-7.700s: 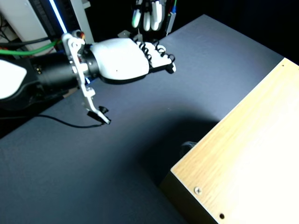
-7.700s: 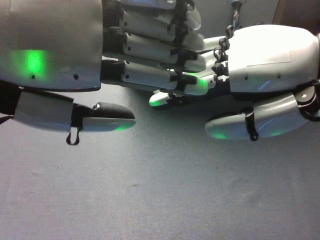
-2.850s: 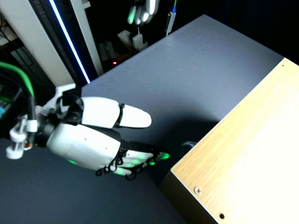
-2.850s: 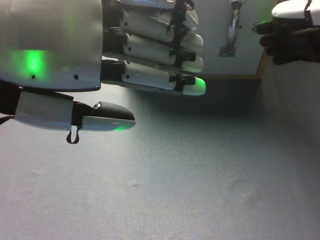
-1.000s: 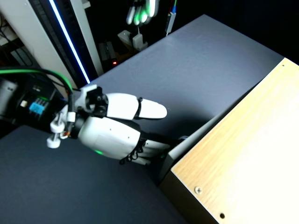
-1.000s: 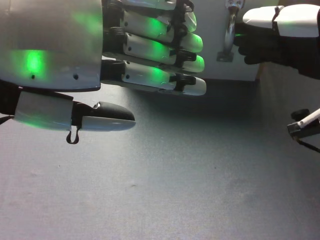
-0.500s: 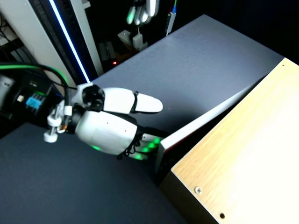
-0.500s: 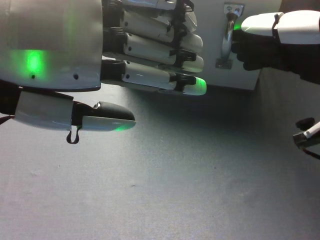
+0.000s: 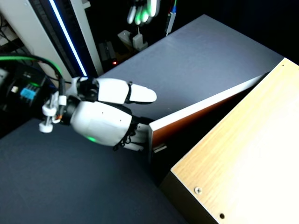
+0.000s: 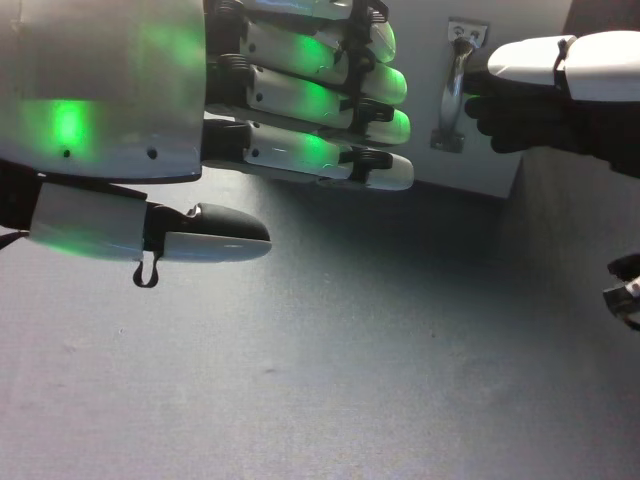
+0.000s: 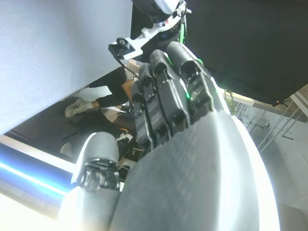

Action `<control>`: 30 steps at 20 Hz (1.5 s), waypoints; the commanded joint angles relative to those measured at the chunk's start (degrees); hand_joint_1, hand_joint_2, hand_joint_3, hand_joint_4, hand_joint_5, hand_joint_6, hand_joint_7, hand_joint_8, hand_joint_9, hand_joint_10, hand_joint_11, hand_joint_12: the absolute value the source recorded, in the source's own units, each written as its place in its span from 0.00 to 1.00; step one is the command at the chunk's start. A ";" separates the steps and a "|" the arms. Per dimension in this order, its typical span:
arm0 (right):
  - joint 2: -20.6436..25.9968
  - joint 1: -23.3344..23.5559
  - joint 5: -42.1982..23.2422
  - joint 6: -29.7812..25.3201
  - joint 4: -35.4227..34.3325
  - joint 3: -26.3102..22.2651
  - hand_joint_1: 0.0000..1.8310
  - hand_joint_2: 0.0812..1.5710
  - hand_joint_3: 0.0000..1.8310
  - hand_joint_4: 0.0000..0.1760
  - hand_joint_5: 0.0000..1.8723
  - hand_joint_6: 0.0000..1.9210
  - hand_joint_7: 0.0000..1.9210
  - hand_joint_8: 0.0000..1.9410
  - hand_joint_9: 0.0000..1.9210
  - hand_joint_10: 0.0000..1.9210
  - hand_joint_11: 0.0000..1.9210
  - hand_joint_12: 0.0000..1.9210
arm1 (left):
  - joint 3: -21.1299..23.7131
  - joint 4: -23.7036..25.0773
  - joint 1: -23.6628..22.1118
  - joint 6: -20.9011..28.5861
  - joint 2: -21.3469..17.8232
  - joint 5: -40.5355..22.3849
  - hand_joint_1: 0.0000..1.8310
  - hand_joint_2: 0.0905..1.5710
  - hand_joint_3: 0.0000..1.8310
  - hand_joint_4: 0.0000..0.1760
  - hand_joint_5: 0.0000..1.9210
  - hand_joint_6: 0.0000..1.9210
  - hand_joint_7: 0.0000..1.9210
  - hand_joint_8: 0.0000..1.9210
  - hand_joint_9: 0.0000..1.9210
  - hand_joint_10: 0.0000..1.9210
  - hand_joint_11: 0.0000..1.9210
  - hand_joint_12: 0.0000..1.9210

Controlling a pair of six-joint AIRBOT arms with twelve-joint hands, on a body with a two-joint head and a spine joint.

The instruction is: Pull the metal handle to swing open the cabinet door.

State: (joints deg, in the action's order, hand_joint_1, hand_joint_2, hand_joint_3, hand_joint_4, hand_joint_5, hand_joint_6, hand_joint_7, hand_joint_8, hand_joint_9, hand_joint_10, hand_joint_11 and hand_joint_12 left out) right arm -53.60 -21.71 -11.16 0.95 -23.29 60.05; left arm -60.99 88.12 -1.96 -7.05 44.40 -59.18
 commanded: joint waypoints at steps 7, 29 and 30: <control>2.14 -0.23 -6.85 -0.58 1.96 -2.06 0.00 1.00 0.06 0.00 0.14 0.00 0.13 0.00 0.12 0.00 0.00 0.34 | -0.02 -5.47 -0.59 -0.34 -0.46 -1.19 0.00 1.00 0.07 0.00 0.20 0.00 0.23 0.00 0.21 0.00 0.03 0.43; 6.68 -1.47 -4.92 -0.58 22.62 -1.95 0.00 1.00 0.06 0.00 0.13 0.00 0.13 0.00 0.12 0.00 0.00 0.34 | -0.02 -5.47 -0.59 -0.34 -0.46 -1.19 0.00 1.00 0.06 0.00 0.20 0.00 0.23 0.00 0.21 0.00 0.03 0.39; 6.68 -1.47 -4.92 -0.58 24.27 -1.62 0.00 1.00 0.06 0.00 0.13 0.00 0.13 0.00 0.12 0.00 0.00 0.33 | -0.02 -5.47 -0.59 -0.34 -0.46 -1.19 0.00 1.00 0.06 0.00 0.20 0.00 0.23 0.00 0.21 0.00 0.03 0.39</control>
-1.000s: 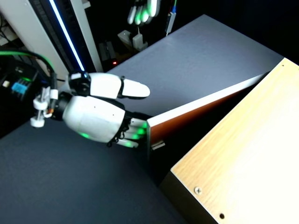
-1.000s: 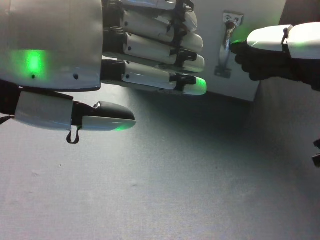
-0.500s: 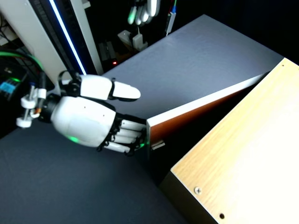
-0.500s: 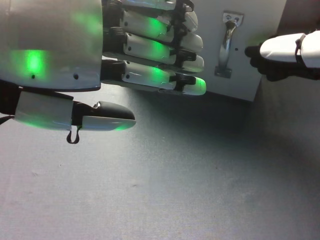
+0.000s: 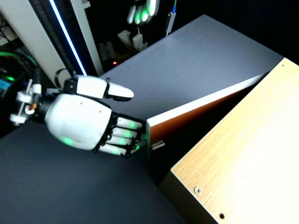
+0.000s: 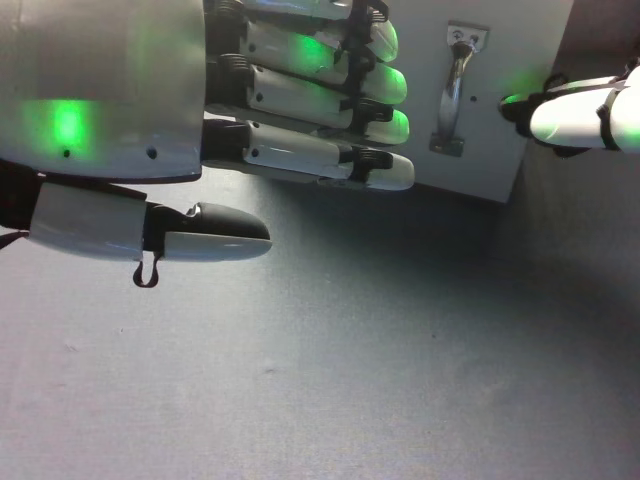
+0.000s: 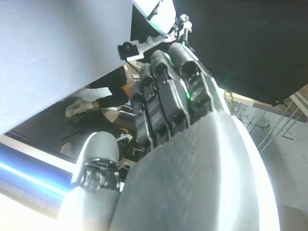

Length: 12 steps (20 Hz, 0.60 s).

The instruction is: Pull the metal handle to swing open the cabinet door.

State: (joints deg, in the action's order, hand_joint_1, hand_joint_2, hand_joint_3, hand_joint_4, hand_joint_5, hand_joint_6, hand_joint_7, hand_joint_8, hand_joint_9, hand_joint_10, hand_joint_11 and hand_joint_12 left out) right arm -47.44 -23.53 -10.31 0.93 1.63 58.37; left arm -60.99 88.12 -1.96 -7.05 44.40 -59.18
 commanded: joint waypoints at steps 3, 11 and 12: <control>0.62 0.34 -5.78 -0.57 3.52 0.73 0.00 1.00 0.06 0.00 0.13 0.00 0.13 0.00 0.12 0.00 0.00 0.33 | -0.02 -5.47 -0.59 -0.34 -0.46 -1.19 0.00 1.00 0.06 0.00 0.20 0.00 0.22 0.00 0.21 0.00 0.03 0.39; 1.27 0.16 -5.79 -0.65 9.58 2.07 0.00 1.00 0.06 0.00 0.13 0.00 0.13 0.00 0.12 0.00 0.00 0.34 | -0.02 -5.47 -0.59 -0.34 -0.46 -1.19 0.00 1.00 0.06 0.00 0.20 0.00 0.22 0.00 0.21 0.00 0.03 0.39; 1.27 0.12 -5.80 -0.67 10.03 2.19 0.00 1.00 0.06 0.00 0.13 0.00 0.13 0.00 0.12 0.00 0.00 0.34 | -0.02 -5.47 -0.59 -0.34 -0.46 -1.19 0.00 1.00 0.06 0.00 0.20 0.00 0.22 0.00 0.21 0.00 0.03 0.39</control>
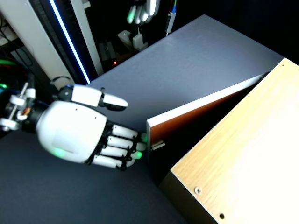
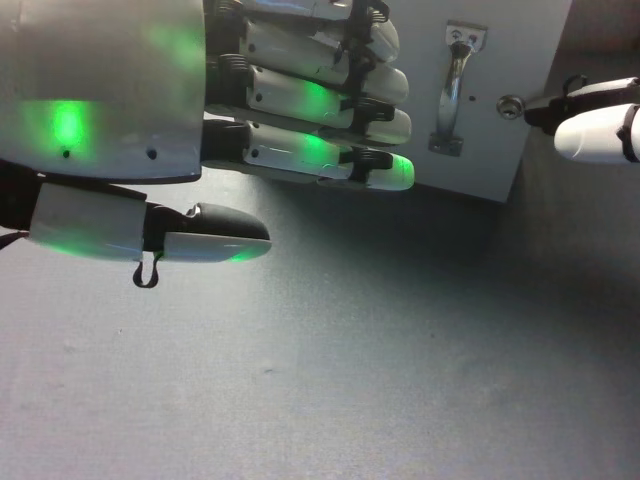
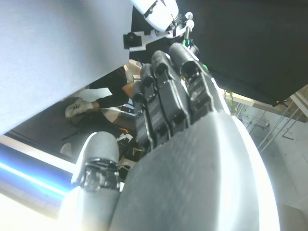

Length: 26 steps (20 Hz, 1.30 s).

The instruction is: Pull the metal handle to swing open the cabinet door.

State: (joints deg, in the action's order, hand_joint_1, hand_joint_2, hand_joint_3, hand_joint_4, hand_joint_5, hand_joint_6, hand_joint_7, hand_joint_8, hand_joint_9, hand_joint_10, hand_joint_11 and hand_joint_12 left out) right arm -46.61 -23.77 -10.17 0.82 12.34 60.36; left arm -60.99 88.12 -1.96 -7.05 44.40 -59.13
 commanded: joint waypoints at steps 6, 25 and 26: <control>0.65 0.10 -8.34 -1.12 4.59 0.55 0.00 1.00 0.06 0.00 0.13 0.00 0.13 0.00 0.12 0.00 0.00 0.34 | -0.02 -5.47 -0.59 -0.34 -0.46 -1.23 0.00 1.00 0.06 0.00 0.20 0.00 0.22 0.00 0.21 0.00 0.04 0.40; 2.20 -5.14 -17.56 -1.08 21.02 6.71 0.00 1.00 0.06 0.00 0.14 0.00 0.14 0.00 0.12 0.00 0.00 0.35 | -0.02 -5.47 -0.59 -0.34 -0.46 -1.23 0.00 1.00 0.03 0.00 0.17 0.00 0.18 0.00 0.17 0.00 0.00 0.38; 2.09 -5.21 -17.55 -1.08 21.22 7.67 0.00 1.00 0.06 0.00 0.14 0.00 0.14 0.00 0.12 0.00 0.00 0.35 | -0.02 -5.47 -0.59 -0.34 -0.46 -1.23 0.00 1.00 0.03 0.00 0.17 0.00 0.18 0.00 0.17 0.00 0.00 0.39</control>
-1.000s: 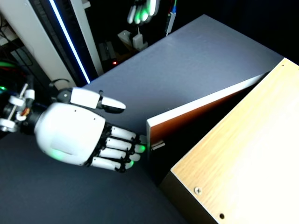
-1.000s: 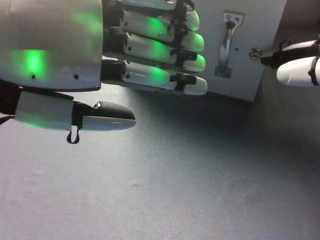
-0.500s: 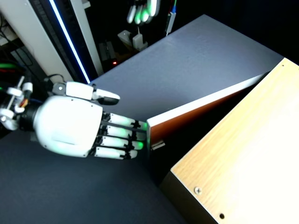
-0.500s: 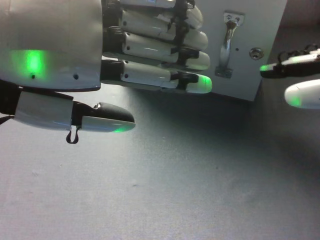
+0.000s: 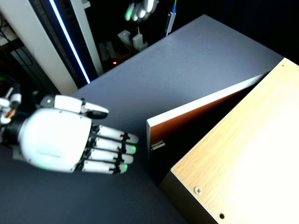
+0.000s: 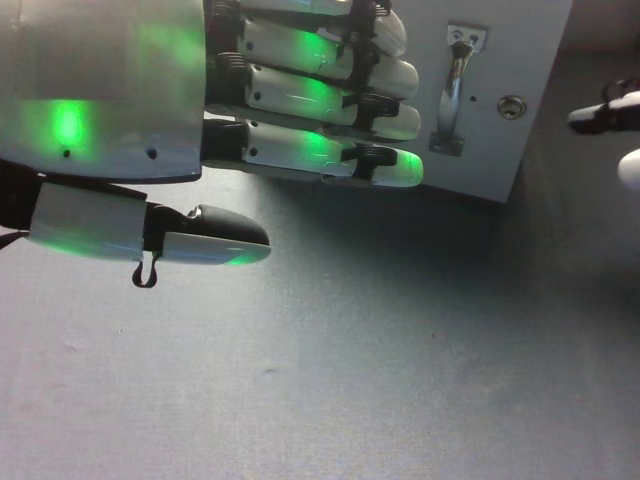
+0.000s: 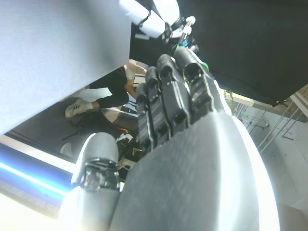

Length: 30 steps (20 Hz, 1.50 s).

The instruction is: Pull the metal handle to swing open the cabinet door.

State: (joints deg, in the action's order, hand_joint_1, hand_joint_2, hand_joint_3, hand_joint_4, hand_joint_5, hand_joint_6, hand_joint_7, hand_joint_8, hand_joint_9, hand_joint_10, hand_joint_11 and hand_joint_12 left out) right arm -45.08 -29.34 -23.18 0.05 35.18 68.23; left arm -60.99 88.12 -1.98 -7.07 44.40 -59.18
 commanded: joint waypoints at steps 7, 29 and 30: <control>-0.79 0.33 -4.43 -0.32 -7.02 3.16 0.00 1.00 0.04 0.00 0.14 0.00 0.15 0.00 0.13 0.00 0.00 0.35 | -0.02 -5.47 -0.57 -0.32 -0.46 -1.18 0.00 1.00 0.03 0.00 0.16 0.00 0.17 0.00 0.15 0.00 0.00 0.37; -4.36 4.94 -4.80 -0.33 -16.61 0.12 0.00 1.00 0.02 0.00 0.14 0.00 0.15 0.00 0.13 0.00 0.00 0.36 | -0.02 -5.47 -0.57 -0.32 -0.46 -1.18 0.00 1.00 0.03 0.00 0.16 0.00 0.18 0.00 0.16 0.00 0.00 0.38; -4.41 4.94 -4.80 -0.33 -16.43 -0.04 0.00 1.00 0.02 0.00 0.14 0.00 0.15 0.00 0.13 0.00 0.00 0.36 | -0.02 -5.47 -0.57 -0.32 -0.46 -1.18 0.00 1.00 0.03 0.00 0.16 0.00 0.18 0.00 0.16 0.00 0.00 0.38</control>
State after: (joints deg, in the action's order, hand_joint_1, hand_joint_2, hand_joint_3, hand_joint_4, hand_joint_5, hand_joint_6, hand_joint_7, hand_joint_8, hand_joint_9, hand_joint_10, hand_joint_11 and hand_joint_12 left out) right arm -49.67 -25.17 -22.04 0.10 20.14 68.36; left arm -60.99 88.12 -1.98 -7.05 44.40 -59.18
